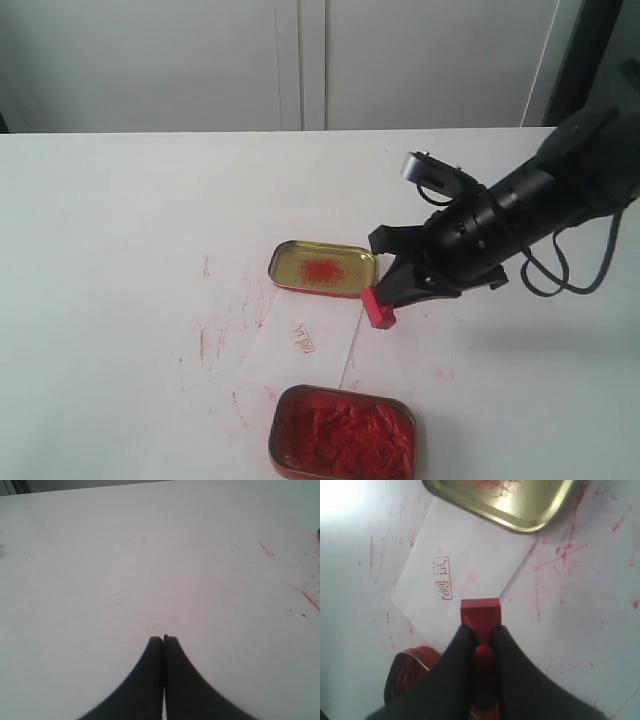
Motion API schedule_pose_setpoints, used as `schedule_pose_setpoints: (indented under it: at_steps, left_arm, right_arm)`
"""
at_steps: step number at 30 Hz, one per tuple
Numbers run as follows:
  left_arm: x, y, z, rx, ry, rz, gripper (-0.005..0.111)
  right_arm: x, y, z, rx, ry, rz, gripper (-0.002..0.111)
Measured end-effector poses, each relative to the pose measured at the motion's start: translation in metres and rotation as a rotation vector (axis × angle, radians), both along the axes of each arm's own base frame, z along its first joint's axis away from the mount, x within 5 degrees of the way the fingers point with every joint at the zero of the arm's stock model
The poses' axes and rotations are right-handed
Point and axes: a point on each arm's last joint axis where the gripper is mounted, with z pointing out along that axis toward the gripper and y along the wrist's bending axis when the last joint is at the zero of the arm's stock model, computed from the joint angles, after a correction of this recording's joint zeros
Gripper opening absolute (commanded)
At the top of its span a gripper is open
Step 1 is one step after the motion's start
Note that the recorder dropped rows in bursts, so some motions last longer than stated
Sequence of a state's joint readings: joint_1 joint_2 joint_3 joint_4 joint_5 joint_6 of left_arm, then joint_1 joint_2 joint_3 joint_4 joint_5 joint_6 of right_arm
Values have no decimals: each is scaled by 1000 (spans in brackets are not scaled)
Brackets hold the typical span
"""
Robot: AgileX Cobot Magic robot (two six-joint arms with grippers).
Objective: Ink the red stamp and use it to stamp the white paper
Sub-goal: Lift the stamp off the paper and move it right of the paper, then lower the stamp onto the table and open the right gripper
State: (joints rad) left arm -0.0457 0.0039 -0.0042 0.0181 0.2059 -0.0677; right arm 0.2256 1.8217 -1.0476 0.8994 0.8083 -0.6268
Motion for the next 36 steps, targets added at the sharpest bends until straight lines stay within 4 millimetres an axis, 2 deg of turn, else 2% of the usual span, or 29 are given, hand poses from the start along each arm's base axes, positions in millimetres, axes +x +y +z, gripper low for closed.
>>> schedule_pose_setpoints:
  at_steps: [6, 9, 19, 28, 36]
  left_arm:
    - [0, 0, 0, 0, 0, 0, 0]
    - [0, 0, 0, 0, 0, 0, 0]
    - [0, 0, 0, 0, 0, 0, 0]
    - [0, 0, 0, 0, 0, 0, 0]
    - [0, 0, 0, 0, 0, 0, 0]
  right_arm:
    - [-3, -24, -12, 48, 35, -5, 0]
    - [-3, -29, -18, 64, 46, -2, 0]
    - [0, -24, -39, 156, 97, -15, 0]
    - [0, -23, -42, 170, 97, -12, 0]
    - [2, -22, -59, 180, 146, -44, 0]
